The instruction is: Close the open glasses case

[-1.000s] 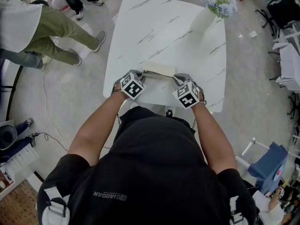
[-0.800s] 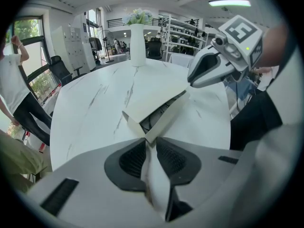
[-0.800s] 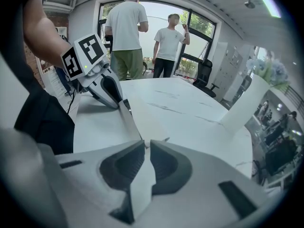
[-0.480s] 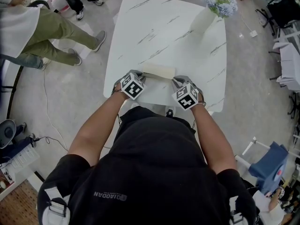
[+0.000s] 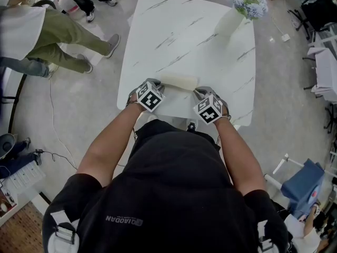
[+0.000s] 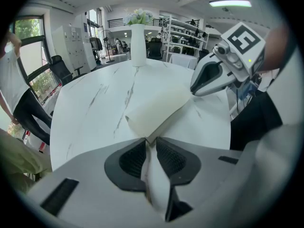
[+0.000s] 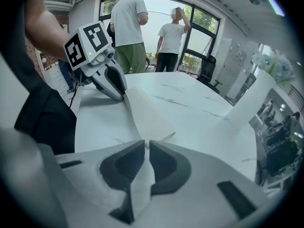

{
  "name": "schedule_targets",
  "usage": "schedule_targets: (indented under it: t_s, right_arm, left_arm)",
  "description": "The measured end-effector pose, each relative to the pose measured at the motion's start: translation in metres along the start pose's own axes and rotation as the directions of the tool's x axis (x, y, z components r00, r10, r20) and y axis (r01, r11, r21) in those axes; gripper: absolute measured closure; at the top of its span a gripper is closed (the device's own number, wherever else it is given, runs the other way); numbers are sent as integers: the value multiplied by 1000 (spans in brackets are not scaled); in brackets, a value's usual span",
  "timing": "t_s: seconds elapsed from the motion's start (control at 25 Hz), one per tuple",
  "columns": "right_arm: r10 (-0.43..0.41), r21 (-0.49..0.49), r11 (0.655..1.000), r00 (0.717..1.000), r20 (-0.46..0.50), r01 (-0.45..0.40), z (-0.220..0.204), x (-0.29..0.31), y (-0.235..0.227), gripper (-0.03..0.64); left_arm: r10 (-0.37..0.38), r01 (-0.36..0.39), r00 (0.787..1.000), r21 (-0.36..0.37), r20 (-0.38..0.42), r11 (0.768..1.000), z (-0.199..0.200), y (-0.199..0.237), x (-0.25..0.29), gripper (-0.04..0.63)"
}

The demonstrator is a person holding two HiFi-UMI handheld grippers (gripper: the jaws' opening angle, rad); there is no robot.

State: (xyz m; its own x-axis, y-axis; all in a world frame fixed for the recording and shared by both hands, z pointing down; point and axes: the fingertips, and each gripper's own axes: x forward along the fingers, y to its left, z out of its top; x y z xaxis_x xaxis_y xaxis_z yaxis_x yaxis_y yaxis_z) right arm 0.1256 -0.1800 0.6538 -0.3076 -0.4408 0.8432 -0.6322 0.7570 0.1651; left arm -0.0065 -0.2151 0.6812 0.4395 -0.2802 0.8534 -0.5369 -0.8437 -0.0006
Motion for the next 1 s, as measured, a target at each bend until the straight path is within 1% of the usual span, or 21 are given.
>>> schedule_targets:
  t_s: [0.2, 0.4, 0.6, 0.76, 0.88, 1.0]
  right_arm:
    - [3, -3, 1000, 1000, -12, -3, -2, 2, -1, 584]
    - [7, -37, 999, 1000, -29, -8, -1, 1, 1, 584]
    - [24, -92, 995, 998, -60, -29, -4, -4, 5, 584]
    - [33, -111, 993, 998, -62, -40, -4, -13, 10, 584]
    - [29, -64, 997, 999, -38, -31, -1, -19, 7, 584]
    - [7, 48, 999, 1000, 25, -8, 7, -32, -3, 584]
  left_arm:
    - [1, -1, 1000, 2, 3, 1000, 1, 1, 1, 520]
    - [12, -12, 1000, 25, 2, 1000, 0, 0, 0, 518]
    - [24, -23, 999, 62, -21, 998, -7, -4, -6, 531]
    - [35, -34, 999, 58, -12, 998, -14, -1, -23, 537]
    - [42, -43, 999, 35, 14, 998, -12, 1, -36, 540]
    - [45, -45, 997, 2, 69, 999, 0, -1, -50, 553]
